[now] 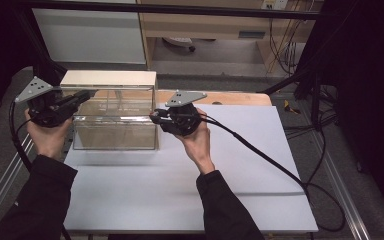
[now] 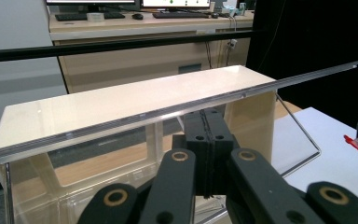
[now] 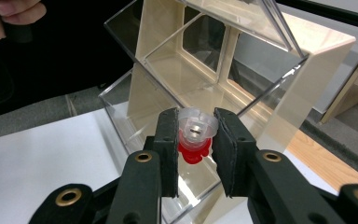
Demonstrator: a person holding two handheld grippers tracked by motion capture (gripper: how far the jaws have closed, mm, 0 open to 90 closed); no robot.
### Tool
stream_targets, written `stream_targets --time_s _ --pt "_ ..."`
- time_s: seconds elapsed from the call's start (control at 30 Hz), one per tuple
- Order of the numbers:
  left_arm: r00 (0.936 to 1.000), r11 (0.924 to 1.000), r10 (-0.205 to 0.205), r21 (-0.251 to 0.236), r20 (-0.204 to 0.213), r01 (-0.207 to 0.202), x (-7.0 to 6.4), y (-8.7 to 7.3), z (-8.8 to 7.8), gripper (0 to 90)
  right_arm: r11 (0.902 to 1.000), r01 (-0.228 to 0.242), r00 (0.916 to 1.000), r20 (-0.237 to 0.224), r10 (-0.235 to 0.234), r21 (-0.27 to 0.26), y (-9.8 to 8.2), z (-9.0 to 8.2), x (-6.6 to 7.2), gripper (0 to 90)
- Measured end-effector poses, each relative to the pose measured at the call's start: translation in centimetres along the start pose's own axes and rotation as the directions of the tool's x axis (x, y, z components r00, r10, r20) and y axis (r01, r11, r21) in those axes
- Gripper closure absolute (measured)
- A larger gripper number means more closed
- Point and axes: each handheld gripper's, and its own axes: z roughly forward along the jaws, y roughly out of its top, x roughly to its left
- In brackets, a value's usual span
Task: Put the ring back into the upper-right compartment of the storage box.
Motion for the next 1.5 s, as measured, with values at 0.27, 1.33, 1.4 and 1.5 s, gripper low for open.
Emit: stream_targets --time_s 0.27,1.33,1.4,1.5 --pt "1.0 1.0 -0.005 -0.001 0.002 0.005 0.1 -0.1 0.0 89.9 0.9999 -0.004 0.9999 0.01 0.004 -0.01 0.8 1.2 0.0 72.4" --pt "1.0 1.0 0.001 -0.003 0.007 0.0 0.1 -0.1 0.0 89.9 0.9976 -0.058 0.9968 0.052 0.06 -0.036 1.0 5.8 -1.4 72.3" --pt "1.0 1.0 0.003 -0.003 0.007 -0.003 0.1 -0.1 0.0 89.9 0.9976 -0.06 0.997 0.046 0.062 -0.034 0.8 6.0 -1.5 72.2" --pt "0.9999 1.0 0.008 0.0 0.007 -0.008 0.0 -0.1 0.1 89.9 0.9976 -0.061 0.9975 0.034 0.062 -0.034 0.7 6.4 -1.5 72.0"
